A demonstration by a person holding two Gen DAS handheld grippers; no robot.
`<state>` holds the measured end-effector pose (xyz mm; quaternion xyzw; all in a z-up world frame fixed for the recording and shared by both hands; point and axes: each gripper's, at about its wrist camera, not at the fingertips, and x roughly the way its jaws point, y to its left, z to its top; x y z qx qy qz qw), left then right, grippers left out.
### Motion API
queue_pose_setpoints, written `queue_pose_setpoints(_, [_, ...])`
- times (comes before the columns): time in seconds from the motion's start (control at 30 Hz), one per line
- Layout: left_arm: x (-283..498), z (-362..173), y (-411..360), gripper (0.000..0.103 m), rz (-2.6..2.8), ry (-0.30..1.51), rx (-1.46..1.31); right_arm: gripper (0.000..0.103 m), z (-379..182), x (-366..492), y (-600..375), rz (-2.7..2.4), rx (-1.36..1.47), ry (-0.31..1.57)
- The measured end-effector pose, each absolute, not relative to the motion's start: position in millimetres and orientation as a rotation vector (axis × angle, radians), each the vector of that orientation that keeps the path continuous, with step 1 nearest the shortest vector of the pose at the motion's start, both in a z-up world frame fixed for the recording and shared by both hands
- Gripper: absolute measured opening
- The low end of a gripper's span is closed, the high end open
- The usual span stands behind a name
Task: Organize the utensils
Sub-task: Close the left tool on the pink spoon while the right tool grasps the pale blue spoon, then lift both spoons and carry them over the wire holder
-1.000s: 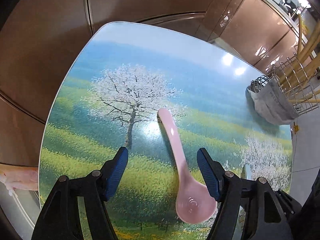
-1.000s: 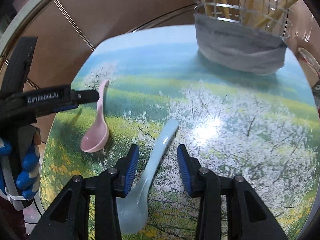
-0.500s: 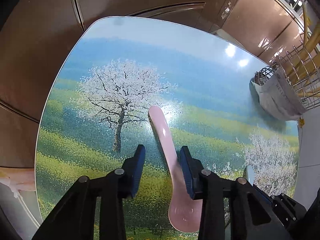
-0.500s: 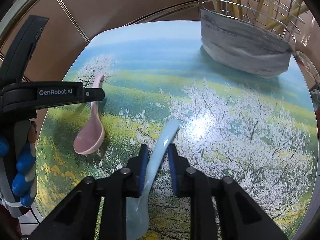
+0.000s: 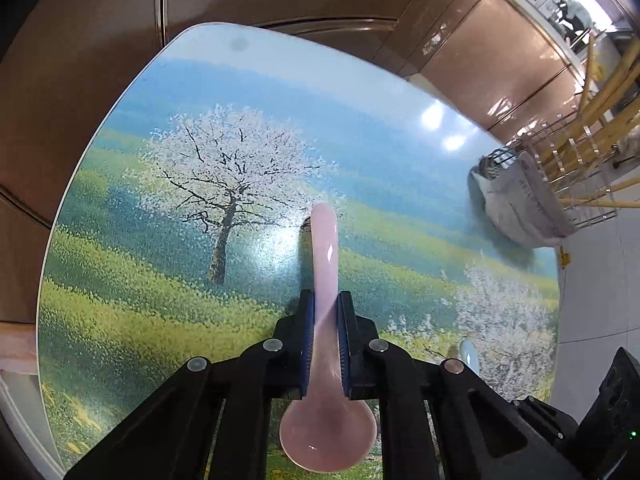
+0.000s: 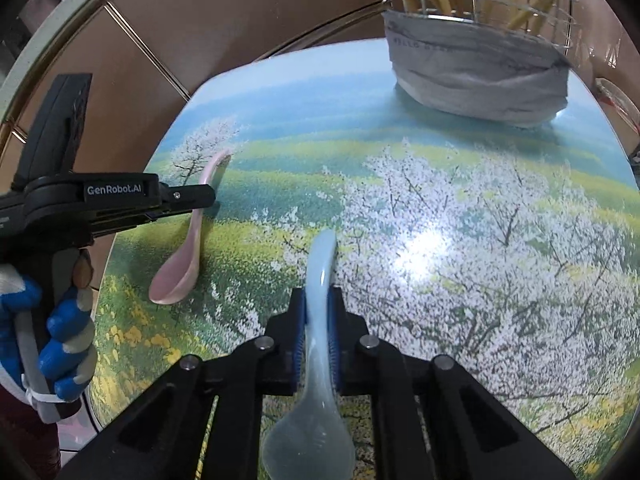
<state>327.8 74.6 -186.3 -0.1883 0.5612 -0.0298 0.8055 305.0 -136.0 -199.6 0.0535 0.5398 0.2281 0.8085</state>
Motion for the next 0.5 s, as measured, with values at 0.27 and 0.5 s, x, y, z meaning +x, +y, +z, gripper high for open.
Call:
queue_pose_setpoints(0.27, [297,-160,80,0.011,-0.094,1.092,-0.378,0.01,-181,275,-159,0.515,0.141,1.047])
queue_pose_setpoints(0.5, [270,-147,68,0.011,-0.126,1.04,-0.344,0.009,-165,247,-177,0.51,0.149,0.977])
